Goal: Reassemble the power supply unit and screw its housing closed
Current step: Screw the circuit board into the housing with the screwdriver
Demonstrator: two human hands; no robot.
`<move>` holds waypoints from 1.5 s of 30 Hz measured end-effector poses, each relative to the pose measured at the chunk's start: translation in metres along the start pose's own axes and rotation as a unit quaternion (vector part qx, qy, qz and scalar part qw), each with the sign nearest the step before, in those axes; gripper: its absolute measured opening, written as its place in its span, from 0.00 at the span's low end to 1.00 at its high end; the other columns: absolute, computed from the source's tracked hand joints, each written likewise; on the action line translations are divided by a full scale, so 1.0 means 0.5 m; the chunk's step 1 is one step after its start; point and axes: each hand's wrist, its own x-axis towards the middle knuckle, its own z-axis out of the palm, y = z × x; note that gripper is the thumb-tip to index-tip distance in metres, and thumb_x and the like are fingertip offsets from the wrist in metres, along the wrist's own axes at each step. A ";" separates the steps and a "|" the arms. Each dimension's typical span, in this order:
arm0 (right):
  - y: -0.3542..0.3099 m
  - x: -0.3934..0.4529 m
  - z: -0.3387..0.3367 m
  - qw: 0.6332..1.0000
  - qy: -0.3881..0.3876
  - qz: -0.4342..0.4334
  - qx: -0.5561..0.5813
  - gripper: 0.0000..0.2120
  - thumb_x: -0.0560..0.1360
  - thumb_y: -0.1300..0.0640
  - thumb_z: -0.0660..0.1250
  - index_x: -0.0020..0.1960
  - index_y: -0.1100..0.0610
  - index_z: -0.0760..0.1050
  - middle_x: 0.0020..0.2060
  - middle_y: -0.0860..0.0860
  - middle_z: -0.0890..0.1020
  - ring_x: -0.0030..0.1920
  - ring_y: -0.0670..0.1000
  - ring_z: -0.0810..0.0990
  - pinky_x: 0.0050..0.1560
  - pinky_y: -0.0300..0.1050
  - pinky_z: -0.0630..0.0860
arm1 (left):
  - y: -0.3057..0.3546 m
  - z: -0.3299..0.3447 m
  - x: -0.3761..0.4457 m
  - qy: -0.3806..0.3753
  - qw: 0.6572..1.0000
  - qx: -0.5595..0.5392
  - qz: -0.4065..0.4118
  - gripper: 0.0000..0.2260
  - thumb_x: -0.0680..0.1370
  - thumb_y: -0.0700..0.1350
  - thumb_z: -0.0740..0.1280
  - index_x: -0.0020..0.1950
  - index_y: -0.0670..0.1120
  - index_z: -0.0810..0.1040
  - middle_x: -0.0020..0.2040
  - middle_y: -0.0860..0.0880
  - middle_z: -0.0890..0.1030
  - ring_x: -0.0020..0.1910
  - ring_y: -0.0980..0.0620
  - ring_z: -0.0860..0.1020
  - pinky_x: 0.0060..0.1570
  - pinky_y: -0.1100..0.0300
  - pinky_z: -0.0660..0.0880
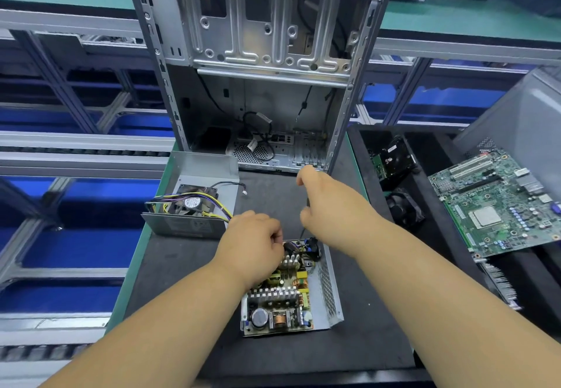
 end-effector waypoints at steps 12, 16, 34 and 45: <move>0.004 -0.004 -0.004 0.999 0.007 -0.009 -0.040 0.06 0.79 0.54 0.61 0.53 0.54 0.66 0.48 0.51 0.75 0.42 0.55 0.74 0.36 0.47 0.65 | -0.001 0.001 -0.003 -0.001 1.000 -0.005 -0.001 0.06 0.72 0.42 0.62 0.38 0.53 0.74 0.41 0.53 0.79 0.45 0.49 0.71 0.52 0.55 0.69; 0.012 -0.003 -0.003 0.995 0.009 0.012 -0.099 0.14 0.81 0.45 0.60 0.46 0.54 0.65 0.36 0.49 0.73 0.39 0.54 0.73 0.34 0.46 0.65 | -0.002 0.003 -0.004 0.005 1.000 -0.003 -0.001 0.07 0.72 0.42 0.62 0.39 0.52 0.77 0.40 0.53 0.80 0.45 0.49 0.72 0.52 0.54 0.70; -0.002 0.007 -0.005 0.979 -0.007 0.099 -0.179 0.24 0.80 0.37 0.50 0.39 0.55 0.67 0.35 0.49 0.72 0.35 0.52 0.71 0.30 0.42 0.60 | -0.002 0.003 -0.003 0.006 1.000 0.005 0.000 0.06 0.73 0.43 0.61 0.40 0.52 0.76 0.40 0.54 0.79 0.43 0.50 0.70 0.49 0.56 0.68; 0.008 0.000 0.004 0.981 0.045 0.066 -0.178 0.20 0.81 0.37 0.51 0.46 0.53 0.61 0.30 0.48 0.69 0.30 0.52 0.68 0.27 0.43 0.60 | -0.002 0.002 -0.001 0.004 1.000 0.009 -0.003 0.06 0.74 0.43 0.62 0.40 0.52 0.76 0.41 0.53 0.80 0.45 0.49 0.71 0.51 0.55 0.69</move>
